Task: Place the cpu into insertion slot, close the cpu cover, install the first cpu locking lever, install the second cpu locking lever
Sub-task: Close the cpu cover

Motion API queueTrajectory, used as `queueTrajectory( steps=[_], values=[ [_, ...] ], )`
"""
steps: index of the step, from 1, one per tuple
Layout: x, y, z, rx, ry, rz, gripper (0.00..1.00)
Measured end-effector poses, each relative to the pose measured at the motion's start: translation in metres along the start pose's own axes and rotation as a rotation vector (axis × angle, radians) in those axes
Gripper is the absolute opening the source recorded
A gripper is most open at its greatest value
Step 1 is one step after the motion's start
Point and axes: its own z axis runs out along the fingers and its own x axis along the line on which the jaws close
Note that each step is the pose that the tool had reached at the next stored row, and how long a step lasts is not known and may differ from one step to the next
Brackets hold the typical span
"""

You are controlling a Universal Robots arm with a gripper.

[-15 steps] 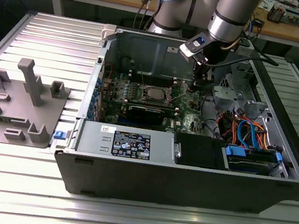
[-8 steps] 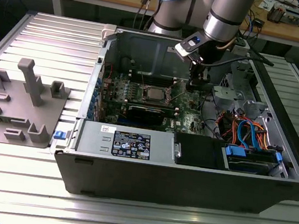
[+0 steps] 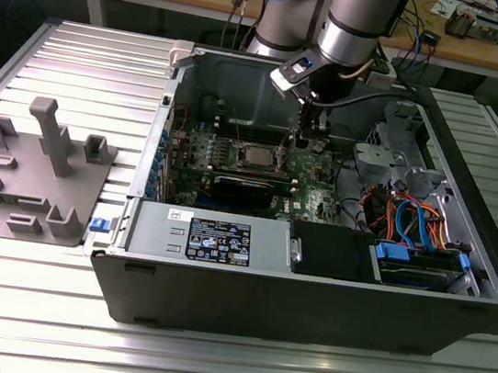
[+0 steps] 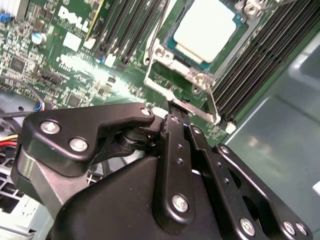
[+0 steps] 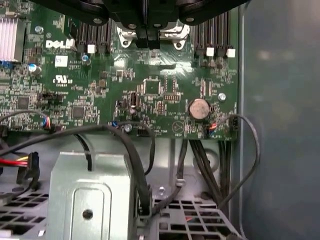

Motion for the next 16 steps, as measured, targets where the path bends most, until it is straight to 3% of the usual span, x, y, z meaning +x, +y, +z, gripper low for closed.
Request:
queueTrajectory(
  steps=[3,11,16],
  values=[
    [0.0004,-0.0088,0.0012,-0.0002,0.0049,0.0,0.11],
    [0.0009,-0.0212,0.0065,-0.0003,0.0079,-0.001,0.11],
    [0.0018,-0.0385,0.0204,-0.0004,0.0082,-0.001,0.11]
  ],
)
